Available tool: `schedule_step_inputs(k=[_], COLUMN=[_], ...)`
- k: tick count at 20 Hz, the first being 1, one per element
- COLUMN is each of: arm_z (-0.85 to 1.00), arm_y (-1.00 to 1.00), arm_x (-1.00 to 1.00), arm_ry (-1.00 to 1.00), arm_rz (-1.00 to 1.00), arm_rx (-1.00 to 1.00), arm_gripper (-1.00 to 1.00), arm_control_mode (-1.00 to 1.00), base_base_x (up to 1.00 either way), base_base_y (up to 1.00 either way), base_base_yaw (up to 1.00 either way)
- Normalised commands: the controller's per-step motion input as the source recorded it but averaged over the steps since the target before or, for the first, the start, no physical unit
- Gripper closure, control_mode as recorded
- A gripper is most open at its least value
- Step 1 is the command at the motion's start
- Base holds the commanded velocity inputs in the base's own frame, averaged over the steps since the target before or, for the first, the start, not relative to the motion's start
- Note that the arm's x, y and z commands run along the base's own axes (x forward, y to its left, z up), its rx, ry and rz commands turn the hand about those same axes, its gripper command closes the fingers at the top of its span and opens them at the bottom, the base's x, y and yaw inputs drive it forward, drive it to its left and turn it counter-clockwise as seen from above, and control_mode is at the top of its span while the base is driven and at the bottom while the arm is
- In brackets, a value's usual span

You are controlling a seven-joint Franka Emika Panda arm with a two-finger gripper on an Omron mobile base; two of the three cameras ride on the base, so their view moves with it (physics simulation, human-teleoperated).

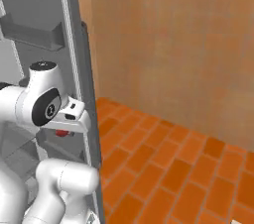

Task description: Take the strawberry from the fridge and place it on top of the pancake, located on the dining counter.

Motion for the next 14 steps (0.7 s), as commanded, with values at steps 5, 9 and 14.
schedule_step_inputs(k=[5,9,14], arm_z=[0.0,0.0,0.0], arm_y=[0.0,0.0,0.0], arm_x=[0.0,0.0,0.0], arm_ry=[0.0,0.0,0.0], arm_rz=[0.0,0.0,0.0], arm_rx=[0.0,0.0,0.0], arm_gripper=[1.0,1.0,1.0], arm_control_mode=[1.0,1.0,1.0], base_base_x=[0.0,0.25,0.49], base_base_y=[-0.95,-0.38,-0.07], base_base_yaw=[-0.68,-0.75,-0.41])
